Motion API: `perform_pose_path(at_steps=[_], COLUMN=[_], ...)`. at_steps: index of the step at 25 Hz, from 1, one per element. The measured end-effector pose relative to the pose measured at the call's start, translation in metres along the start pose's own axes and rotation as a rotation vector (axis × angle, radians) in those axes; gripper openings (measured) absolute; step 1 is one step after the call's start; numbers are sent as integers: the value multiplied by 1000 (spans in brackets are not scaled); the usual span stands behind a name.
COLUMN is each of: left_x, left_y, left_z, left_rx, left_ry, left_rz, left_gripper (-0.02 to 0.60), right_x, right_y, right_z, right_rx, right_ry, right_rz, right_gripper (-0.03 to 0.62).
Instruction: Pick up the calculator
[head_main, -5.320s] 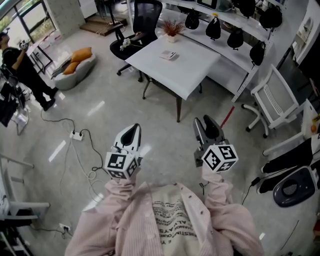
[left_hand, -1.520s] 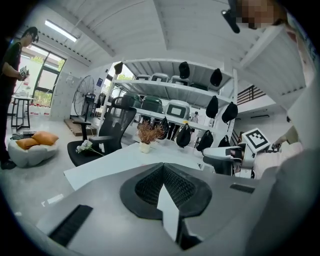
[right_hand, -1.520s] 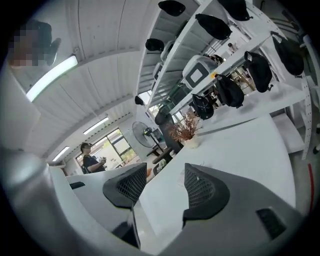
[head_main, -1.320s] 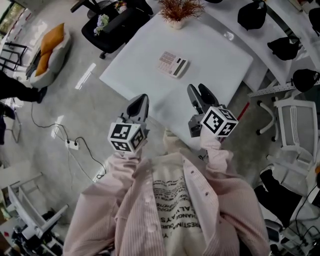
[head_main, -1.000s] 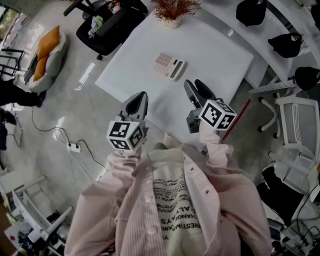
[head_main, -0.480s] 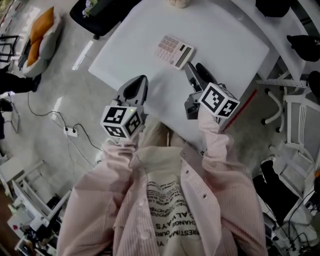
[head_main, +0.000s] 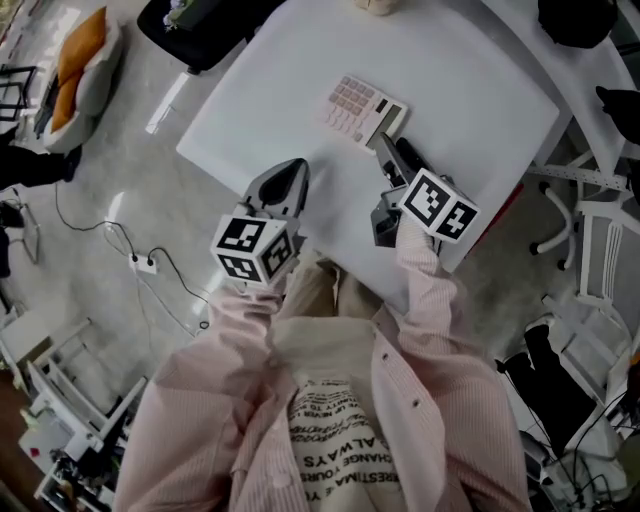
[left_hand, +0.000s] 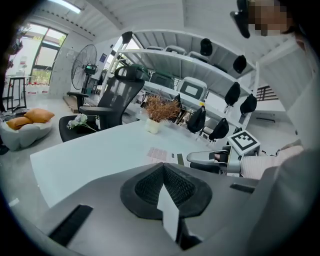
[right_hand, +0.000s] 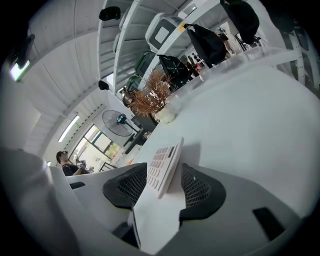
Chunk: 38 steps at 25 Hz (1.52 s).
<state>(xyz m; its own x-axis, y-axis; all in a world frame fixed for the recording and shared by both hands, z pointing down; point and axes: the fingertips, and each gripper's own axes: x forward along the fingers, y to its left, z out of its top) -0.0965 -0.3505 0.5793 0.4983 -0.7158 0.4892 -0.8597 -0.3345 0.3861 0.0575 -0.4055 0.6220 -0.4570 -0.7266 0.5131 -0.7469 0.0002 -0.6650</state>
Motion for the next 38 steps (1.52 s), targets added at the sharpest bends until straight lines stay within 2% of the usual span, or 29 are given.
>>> perform_pose_path(at_steps=[7, 14, 16, 19, 21, 29, 38], left_x=[11, 16, 18, 20, 21, 23, 26], left_y=[6, 10, 11, 11, 11, 10, 7], left_z=[-10, -10, -12, -13, -12, -13, -9], left_rx=[-25, -53, -58, -62, -61, -62, -54], left_ry=[30, 36, 39, 41, 40, 44, 39], left_rz=[-14, -23, -23, -28, -27, -25, -24], left_gripper=[2, 2, 2, 2, 2, 2, 2], right_x=[18, 31, 33, 37, 38, 38, 37], right_y=[-7, -7, -8, -10, -10, -12, -15], right_z=[-10, -12, -14, -17, -19, -18, -12], right_rx=[57, 98, 100, 99, 102, 190, 225], right_ry=[30, 51, 70, 102, 119, 113, 96], right_rz=[-17, 4, 6, 3, 1, 31, 48], right_gripper=[204, 202, 191, 113, 87, 67, 54])
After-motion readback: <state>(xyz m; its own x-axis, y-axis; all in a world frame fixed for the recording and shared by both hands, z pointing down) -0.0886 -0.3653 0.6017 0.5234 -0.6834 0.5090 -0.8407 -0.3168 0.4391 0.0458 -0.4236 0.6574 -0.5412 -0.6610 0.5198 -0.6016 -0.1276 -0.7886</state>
